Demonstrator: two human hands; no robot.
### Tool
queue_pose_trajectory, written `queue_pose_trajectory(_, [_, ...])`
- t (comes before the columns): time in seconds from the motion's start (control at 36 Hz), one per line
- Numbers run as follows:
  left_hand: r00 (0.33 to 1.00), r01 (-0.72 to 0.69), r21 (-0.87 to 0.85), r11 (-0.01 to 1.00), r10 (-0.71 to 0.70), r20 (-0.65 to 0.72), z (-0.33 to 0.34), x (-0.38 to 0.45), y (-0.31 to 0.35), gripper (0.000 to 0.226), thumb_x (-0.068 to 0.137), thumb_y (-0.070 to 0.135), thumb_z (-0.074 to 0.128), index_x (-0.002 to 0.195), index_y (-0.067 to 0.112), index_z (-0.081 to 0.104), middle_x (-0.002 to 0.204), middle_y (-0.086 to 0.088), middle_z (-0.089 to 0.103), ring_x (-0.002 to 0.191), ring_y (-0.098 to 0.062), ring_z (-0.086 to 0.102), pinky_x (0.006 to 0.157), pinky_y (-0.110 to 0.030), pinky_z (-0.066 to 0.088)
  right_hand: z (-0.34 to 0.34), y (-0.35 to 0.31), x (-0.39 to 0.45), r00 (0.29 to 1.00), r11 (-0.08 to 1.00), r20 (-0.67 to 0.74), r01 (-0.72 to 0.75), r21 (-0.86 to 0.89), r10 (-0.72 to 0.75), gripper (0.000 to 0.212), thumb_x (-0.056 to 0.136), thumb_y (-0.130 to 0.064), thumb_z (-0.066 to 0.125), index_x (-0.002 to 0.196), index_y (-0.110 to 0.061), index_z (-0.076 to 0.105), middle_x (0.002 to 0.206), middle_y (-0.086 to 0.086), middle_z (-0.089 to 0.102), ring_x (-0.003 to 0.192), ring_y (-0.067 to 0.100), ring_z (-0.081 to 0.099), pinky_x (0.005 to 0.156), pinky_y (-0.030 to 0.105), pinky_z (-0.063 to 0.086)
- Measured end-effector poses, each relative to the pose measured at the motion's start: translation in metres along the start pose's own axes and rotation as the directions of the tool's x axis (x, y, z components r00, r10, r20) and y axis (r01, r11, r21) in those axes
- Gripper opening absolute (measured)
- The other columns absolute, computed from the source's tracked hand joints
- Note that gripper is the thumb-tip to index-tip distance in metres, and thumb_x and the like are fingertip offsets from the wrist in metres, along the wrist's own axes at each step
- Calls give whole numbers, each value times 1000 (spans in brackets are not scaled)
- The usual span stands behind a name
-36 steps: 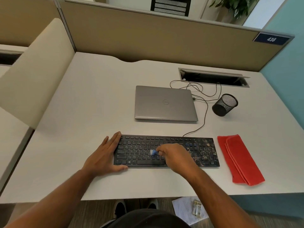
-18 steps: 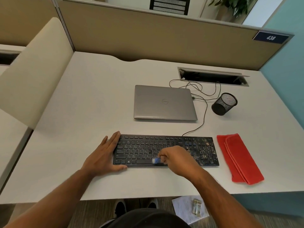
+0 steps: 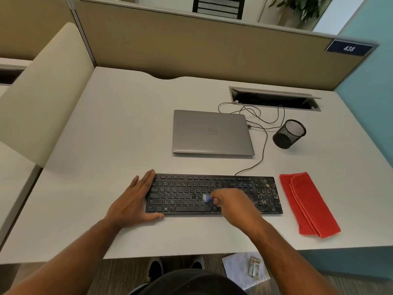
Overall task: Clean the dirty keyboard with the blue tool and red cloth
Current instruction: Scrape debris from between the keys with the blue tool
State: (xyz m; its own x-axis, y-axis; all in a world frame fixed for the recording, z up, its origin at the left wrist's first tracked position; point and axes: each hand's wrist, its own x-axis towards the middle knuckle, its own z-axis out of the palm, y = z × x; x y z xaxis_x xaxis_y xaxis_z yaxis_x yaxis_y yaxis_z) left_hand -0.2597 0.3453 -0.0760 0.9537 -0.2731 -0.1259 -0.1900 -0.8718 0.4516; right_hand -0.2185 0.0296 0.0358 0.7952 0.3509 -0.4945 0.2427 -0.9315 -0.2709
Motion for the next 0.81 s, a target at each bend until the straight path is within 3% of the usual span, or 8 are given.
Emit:
queue_pose_trajectory(0.11, [1000,8,2,1000,-8,6,1,1,-1,138,71,94,58,160,27,-23,168,14,-20,148,7,-28,122,-20,-18,4,5,-5,1000,1000,-26,6,15,-5,33,96,-3,49,107,-24,71,93,-3,69,79,17,63,63,26,43])
queue_pose_trajectory(0.19, [1000,14,0,1000,-14,10,2,1,-2,138,71,95,57,160,28,-24,169,15,-20,151,2,-24,123,-22,-16,3,7,-4,995,999,-93,-15,49,19,34,97,-3,49,109,-26,70,93,-6,68,74,10,61,65,26,47])
queue_pose_trajectory(0.33, [1000,1,-4,1000,-1,-3,1,1,-1,137,71,93,59,160,28,-23,166,17,-22,140,14,-36,118,-16,-21,5,1,-7,999,1000,-40,6,7,-5,36,98,-3,48,111,-28,69,89,-8,61,75,14,57,56,20,36])
queue_pose_trajectory(0.44, [1000,11,-7,1000,-11,2,3,1,-4,137,71,93,59,162,26,-19,171,12,-15,155,-4,-12,124,-23,-15,5,-3,-9,998,998,-64,28,58,-24,24,101,-15,47,93,-25,67,81,-8,67,71,13,61,66,32,49])
queue_pose_trajectory(0.53, [1000,5,3,1000,-5,-5,4,2,-4,137,71,93,58,162,26,-20,170,12,-16,153,1,-17,124,-22,-16,6,-11,-9,994,995,-92,70,69,-63,25,106,-23,44,103,-30,68,77,-11,59,67,11,55,58,24,37])
queue_pose_trajectory(0.64, [1000,-8,-6,1000,8,-11,3,1,-3,137,72,91,61,162,26,-19,170,12,-15,148,7,-22,121,-18,-18,8,-17,-9,994,993,-65,81,-81,-87,29,102,-12,48,115,-29,67,102,4,70,74,17,49,52,21,28])
queue_pose_trajectory(0.75, [1000,-18,-3,1000,18,-15,2,1,-3,137,73,91,61,162,24,-19,168,12,-17,140,16,-33,119,-16,-21,-4,-7,-19,996,980,-85,21,-198,-38,34,95,-6,52,115,-28,70,108,6,73,84,24,63,69,28,39])
queue_pose_trajectory(0.81, [1000,-18,-4,1000,18,-15,3,2,-3,137,73,92,60,162,24,-18,169,11,-16,147,10,-25,122,-19,-18,-7,-1,-21,995,970,-100,2,-243,-27,32,94,-7,54,112,-26,72,107,4,73,93,25,68,76,31,47])
